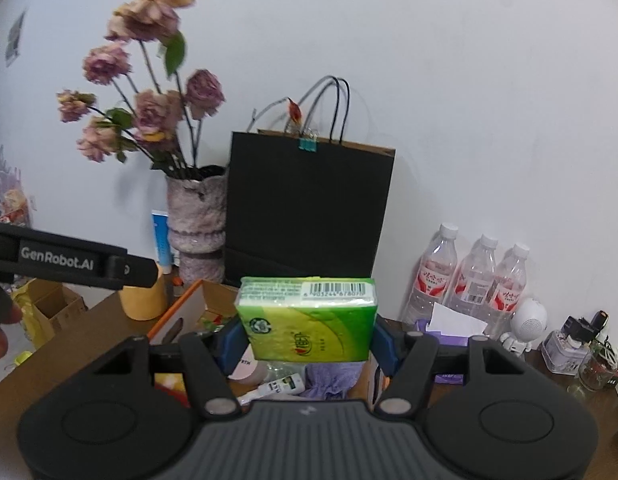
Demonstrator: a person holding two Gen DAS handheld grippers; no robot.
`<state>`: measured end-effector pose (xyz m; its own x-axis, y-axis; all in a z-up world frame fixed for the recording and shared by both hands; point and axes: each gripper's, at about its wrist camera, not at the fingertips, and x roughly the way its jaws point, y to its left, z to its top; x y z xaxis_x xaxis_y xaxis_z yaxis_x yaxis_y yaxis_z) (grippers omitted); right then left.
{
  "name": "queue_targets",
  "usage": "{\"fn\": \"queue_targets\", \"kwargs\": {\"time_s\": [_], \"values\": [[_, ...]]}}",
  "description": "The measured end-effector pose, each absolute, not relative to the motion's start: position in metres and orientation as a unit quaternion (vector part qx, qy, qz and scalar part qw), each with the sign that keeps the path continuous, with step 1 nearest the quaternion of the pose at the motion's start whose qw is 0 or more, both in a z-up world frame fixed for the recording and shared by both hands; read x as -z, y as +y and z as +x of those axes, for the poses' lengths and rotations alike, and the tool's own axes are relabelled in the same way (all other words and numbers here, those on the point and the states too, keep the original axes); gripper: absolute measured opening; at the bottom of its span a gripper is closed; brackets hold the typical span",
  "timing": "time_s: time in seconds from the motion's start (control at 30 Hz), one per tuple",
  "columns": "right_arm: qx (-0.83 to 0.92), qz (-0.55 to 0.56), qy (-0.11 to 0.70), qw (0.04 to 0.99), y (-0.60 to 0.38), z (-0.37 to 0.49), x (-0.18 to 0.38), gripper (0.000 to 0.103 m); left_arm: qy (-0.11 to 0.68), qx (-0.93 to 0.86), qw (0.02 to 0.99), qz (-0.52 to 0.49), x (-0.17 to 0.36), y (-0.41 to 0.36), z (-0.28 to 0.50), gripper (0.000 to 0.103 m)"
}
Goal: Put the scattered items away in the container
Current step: 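Carry the tissue pack over the cardboard box with the right gripper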
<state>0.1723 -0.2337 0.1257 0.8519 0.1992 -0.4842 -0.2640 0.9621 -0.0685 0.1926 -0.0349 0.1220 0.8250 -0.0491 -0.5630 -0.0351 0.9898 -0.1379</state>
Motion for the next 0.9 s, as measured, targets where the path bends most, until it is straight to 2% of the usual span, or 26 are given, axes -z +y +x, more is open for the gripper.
{"fn": "queue_targets", "kwargs": {"time_s": [0.27, 0.9], "values": [[-0.111, -0.041, 0.289, 0.950, -0.228, 0.229, -0.097, 0.062, 0.325, -0.037, 0.945, -0.024, -0.107, -0.050, 0.248, 0.103], [-0.112, -0.052, 0.365, 0.923, -0.196, 0.309, -0.006, 0.062, 0.398, -0.078, 0.914, 0.021, -0.020, -0.054, 0.330, 0.103]]}}
